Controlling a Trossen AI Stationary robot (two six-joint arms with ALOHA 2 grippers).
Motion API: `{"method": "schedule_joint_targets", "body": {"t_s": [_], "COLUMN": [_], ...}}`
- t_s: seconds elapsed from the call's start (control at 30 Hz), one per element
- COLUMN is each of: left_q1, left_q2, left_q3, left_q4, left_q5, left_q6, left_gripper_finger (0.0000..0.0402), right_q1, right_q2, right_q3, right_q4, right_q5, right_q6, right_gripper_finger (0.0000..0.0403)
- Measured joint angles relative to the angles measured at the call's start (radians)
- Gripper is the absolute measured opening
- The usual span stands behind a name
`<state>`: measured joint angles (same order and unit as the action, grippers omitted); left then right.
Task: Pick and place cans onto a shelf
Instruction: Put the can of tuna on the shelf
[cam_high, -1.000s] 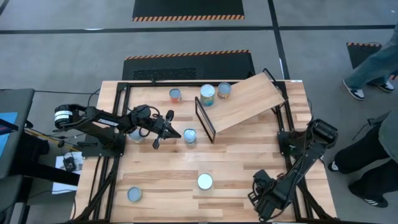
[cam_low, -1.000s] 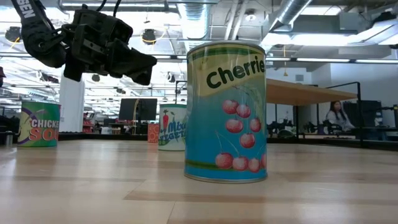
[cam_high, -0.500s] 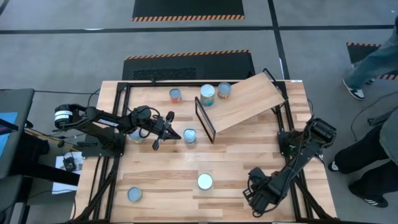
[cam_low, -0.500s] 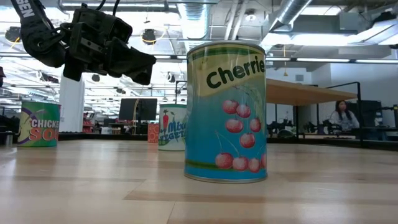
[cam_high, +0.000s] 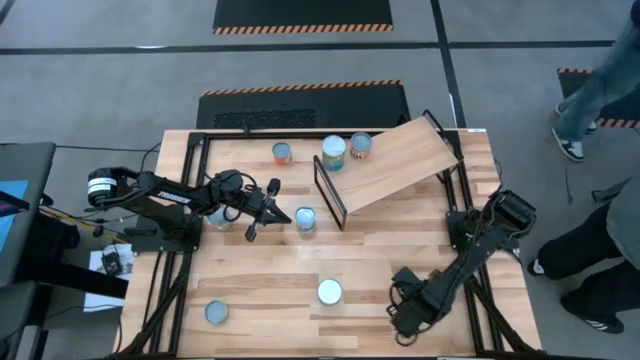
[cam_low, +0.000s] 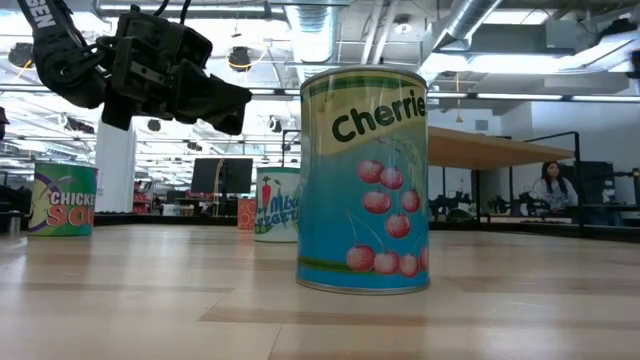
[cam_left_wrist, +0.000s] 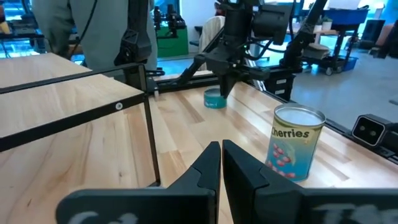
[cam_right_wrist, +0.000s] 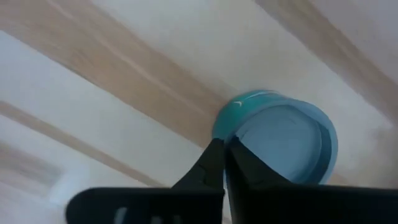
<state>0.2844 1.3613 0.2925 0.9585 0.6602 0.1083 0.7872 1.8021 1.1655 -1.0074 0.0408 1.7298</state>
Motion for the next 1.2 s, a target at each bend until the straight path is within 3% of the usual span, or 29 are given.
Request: {"method": "schedule_joint_targets", "body": {"t_s": [0.17, 0.4, 0.53, 0.73, 1.0, 1.2], "left_q1": [0.0, 0.004, 0.031, 0.078, 0.103, 0.103], "left_q2": [0.0, 0.0, -0.001, -0.002, -0.002, -0.002], "left_q3": [0.014, 0.026, 0.026, 0.026, 0.026, 0.026], "left_q4": [-0.002, -0.004, -0.003, -0.013, -0.036, -0.044], "left_q5": [-0.002, -0.002, -0.003, -0.002, -0.002, -0.002], "left_q6": [0.004, 0.033, 0.037, 0.026, 0.025, 0.026], "left_gripper_finger": [0.0006, 0.0006, 0.0006, 0.0006, 0.0006, 0.0006], "right_q1": [-0.105, -0.269, -0.391, -0.684, -1.105, -1.268], "right_q2": [-0.073, -0.256, -0.367, -0.45, -0.386, -0.313], "right_q3": [0.065, 0.171, 0.213, 0.218, 0.217, 0.217], "right_q4": [-0.068, -0.148, -0.217, -0.279, -0.234, -0.167], "right_q5": [0.031, 0.257, 0.332, 0.332, 0.269, 0.179], "right_q6": [-0.254, -0.643, -0.857, -1.249, -1.812, -2.031], "right_gripper_finger": [0.0014, 0.0005, 0.0007, 0.0006, 0.0006, 0.0007]}}
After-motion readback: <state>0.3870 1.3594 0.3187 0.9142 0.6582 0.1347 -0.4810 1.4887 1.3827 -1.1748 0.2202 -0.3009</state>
